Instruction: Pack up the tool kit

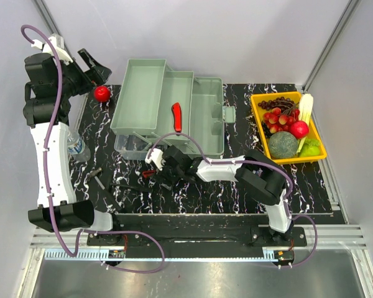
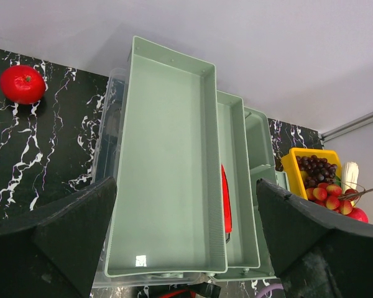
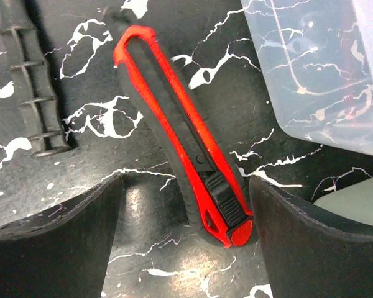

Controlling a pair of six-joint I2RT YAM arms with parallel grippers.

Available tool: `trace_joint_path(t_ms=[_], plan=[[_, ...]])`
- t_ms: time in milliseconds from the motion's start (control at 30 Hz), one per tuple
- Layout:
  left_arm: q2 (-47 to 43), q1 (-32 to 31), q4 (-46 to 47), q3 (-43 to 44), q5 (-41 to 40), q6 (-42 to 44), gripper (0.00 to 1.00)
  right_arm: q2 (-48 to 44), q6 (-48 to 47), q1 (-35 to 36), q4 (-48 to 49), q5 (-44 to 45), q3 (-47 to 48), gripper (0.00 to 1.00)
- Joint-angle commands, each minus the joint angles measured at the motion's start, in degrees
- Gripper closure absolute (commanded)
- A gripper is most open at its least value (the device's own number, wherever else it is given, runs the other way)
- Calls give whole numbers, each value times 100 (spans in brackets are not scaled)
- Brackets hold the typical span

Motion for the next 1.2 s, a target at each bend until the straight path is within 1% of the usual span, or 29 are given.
trace_joint_path(t_ms=[0, 100, 267, 300, 400, 433, 467, 500, 567, 600, 733, 767, 833, 900, 933, 1000, 1100, 1133, 1167], plan=[[-27, 28, 237, -9, -19, -57, 1, 217, -33, 19, 127, -108, 253, 13], [-44, 28, 237, -27, -27, -40, 1, 314, 64, 19, -49, -222, 315, 15], [-80, 37, 237, -97, -71, -22, 1, 104, 292, 19, -164, -293, 96, 23], [-80, 28, 237, -106, -63, -22, 1, 34, 336, 19, -173, -250, 8, 26], [-80, 20, 237, -132, -63, -40, 1, -212, 416, 19, -216, -144, -256, 39], [-80, 20, 237, -132, -63, -40, 1, -309, 364, 19, -234, -135, -361, 49], [-71, 28, 237, -141, -63, -40, 1, -388, 250, 19, -295, -231, -492, 53], [-71, 28, 245, -141, -54, -48, 1, -467, 162, 28, -322, -240, -572, 55], [-71, 28, 281, -150, -10, -75, 1, -503, 74, 28, -340, -197, -599, 53], [-62, 37, 289, -141, 7, -92, 1, -468, 38, 28, -575, -170, -573, 50], [-71, 28, 298, -141, 43, -101, 1, -240, -15, 37, -586, -82, -293, 31], [-80, 28, 298, -141, 43, -101, 1, -126, -15, 46, -586, -56, -196, 29], [-97, 28, 298, -141, 25, -84, 1, 76, -15, 55, -577, -64, 24, 28], [-106, 20, 298, -132, -1, -75, 1, 278, -15, 81, -577, -56, 200, 35], [-115, 37, 298, -132, -1, -66, 1, 349, -6, 81, -577, -30, 227, 41], [-115, 37, 298, -123, -10, -57, 1, 341, 3, 98, -560, -3, 183, 56], [-97, 46, 298, -97, 7, -83, 1, 8, -137, 160, -463, 241, -185, 72], [-80, 55, 298, -53, 69, -92, 1, -141, -216, 177, -454, 330, -343, 76], [-62, 55, 298, -36, 95, -101, 1, -334, -243, 178, -489, 627, -457, 80]])
